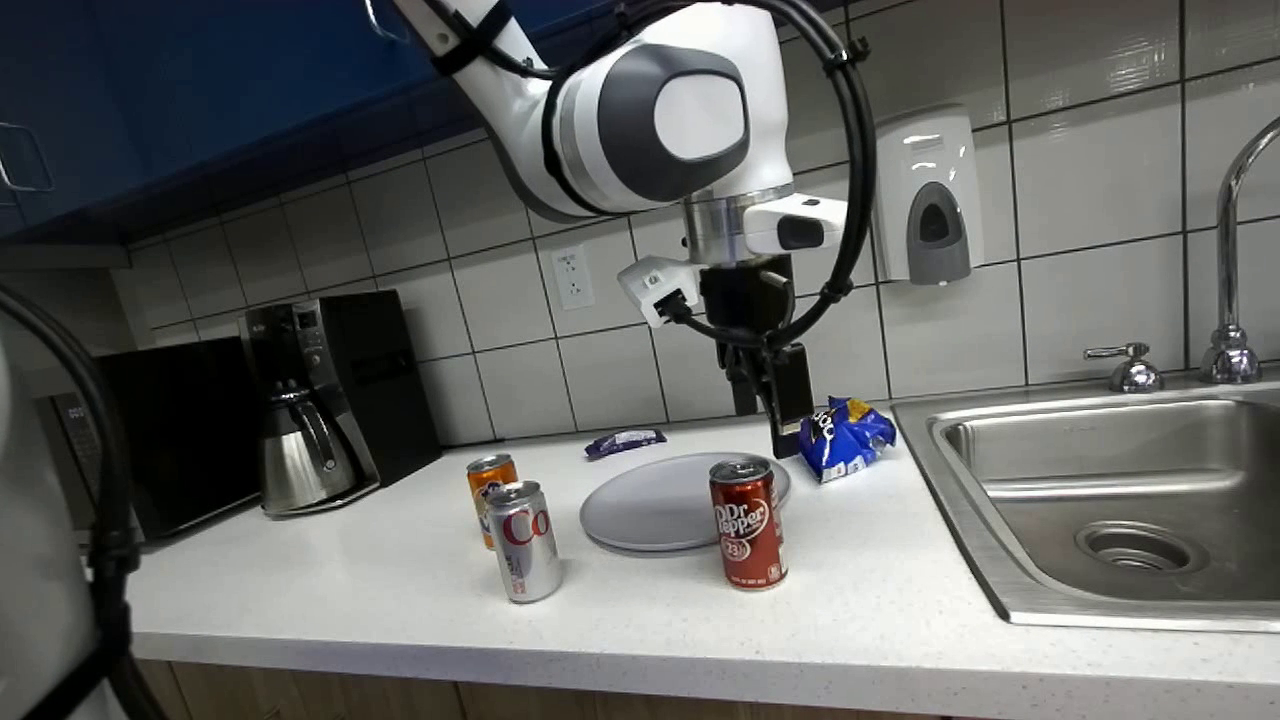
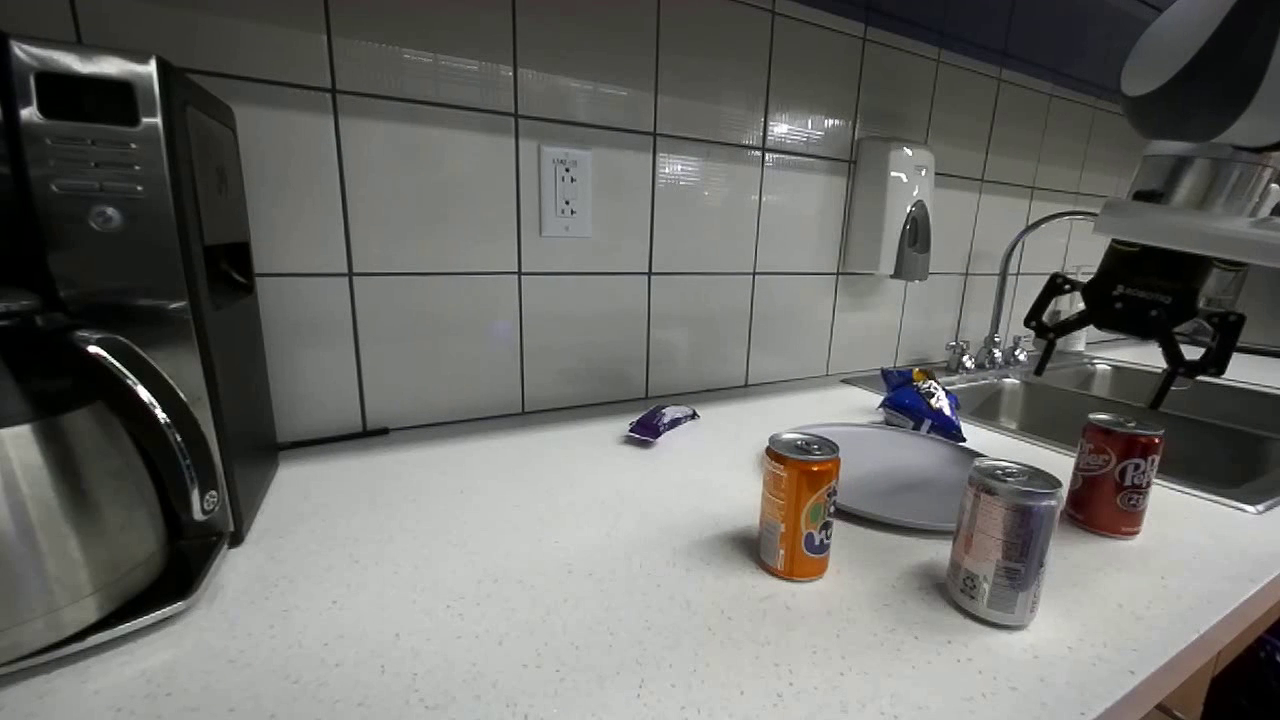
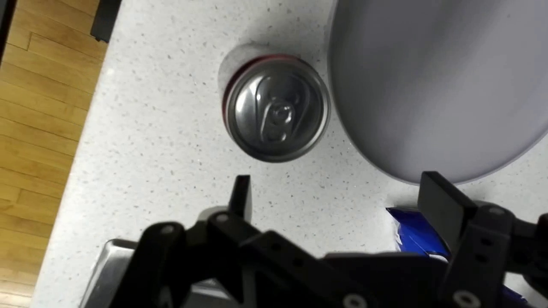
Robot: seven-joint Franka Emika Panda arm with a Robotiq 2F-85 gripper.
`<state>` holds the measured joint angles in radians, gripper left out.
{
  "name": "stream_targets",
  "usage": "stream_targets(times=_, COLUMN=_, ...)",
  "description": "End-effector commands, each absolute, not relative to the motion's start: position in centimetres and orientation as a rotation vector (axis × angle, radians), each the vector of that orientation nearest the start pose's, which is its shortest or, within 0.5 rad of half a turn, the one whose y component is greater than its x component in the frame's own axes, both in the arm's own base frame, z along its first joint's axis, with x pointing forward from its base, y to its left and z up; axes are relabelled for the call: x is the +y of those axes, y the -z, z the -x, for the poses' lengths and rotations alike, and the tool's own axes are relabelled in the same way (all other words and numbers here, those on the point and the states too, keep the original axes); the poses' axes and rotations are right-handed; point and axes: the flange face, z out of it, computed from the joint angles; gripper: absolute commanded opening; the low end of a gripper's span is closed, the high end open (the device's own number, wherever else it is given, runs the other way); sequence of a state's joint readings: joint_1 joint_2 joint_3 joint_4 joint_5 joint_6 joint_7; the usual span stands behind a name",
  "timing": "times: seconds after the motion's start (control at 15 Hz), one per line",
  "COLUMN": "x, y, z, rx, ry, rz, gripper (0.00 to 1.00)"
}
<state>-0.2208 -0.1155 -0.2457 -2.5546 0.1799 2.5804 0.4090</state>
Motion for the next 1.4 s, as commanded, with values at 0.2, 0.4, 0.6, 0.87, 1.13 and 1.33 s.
stream_targets(times=0.2, x=-19.6, y=-32.0, z=-38.7, rx=1.523, ry=0.177, rz=2.587, gripper=1.00)
stream_targets(times=0.4, x=-19.5, y=-31.9, z=-38.0, rx=1.569, ry=0.175, rz=2.560, gripper=1.00)
stream_targets(times=0.6, x=-19.3, y=-31.9, z=-37.0, rx=1.614, ry=0.168, rz=2.534, gripper=1.00)
stream_targets(times=0.87, x=-19.2, y=-31.7, z=-35.7, rx=1.644, ry=0.154, rz=2.514, gripper=1.00)
stream_targets(times=1.13, x=-19.0, y=-31.2, z=-35.5, rx=1.638, ry=0.136, rz=2.511, gripper=1.00)
stream_targets(times=1.33, x=-19.1, y=-30.9, z=-36.0, rx=1.626, ry=0.127, rz=2.520, gripper=1.00)
